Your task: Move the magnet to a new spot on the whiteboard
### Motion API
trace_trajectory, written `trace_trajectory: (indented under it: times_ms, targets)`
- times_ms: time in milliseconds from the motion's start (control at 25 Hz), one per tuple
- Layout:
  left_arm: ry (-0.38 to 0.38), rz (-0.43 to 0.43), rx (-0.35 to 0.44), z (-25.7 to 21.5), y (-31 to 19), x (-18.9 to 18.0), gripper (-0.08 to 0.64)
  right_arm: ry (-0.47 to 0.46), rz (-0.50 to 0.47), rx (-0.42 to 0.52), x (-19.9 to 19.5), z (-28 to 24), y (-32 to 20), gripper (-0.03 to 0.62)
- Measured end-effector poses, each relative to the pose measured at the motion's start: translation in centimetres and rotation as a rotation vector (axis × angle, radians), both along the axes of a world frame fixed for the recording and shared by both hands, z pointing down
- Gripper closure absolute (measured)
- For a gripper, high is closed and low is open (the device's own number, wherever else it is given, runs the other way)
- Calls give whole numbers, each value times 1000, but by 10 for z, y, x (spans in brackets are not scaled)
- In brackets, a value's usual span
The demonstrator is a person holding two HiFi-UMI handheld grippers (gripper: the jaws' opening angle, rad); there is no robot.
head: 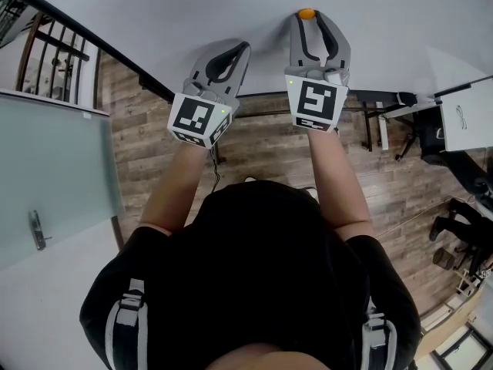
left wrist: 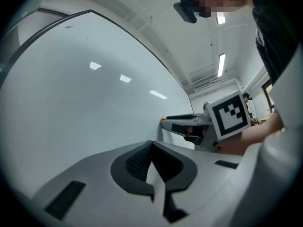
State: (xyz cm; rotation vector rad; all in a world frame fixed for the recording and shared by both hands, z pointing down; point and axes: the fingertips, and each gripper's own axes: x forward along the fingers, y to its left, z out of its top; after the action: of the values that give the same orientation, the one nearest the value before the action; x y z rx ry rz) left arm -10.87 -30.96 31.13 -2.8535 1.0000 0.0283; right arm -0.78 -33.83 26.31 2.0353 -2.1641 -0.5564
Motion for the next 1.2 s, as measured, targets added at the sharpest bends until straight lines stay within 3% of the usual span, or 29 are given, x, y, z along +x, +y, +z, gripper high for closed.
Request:
trace_trajectory:
  times_ms: [640,1200]
  targets:
    - [1,-34,-14,4,1,3,555,-70,-124,7,3,-1,24,474]
    - [-18,-68,-6,1,33,39,555,-197,-323,-133,48,30,64,474]
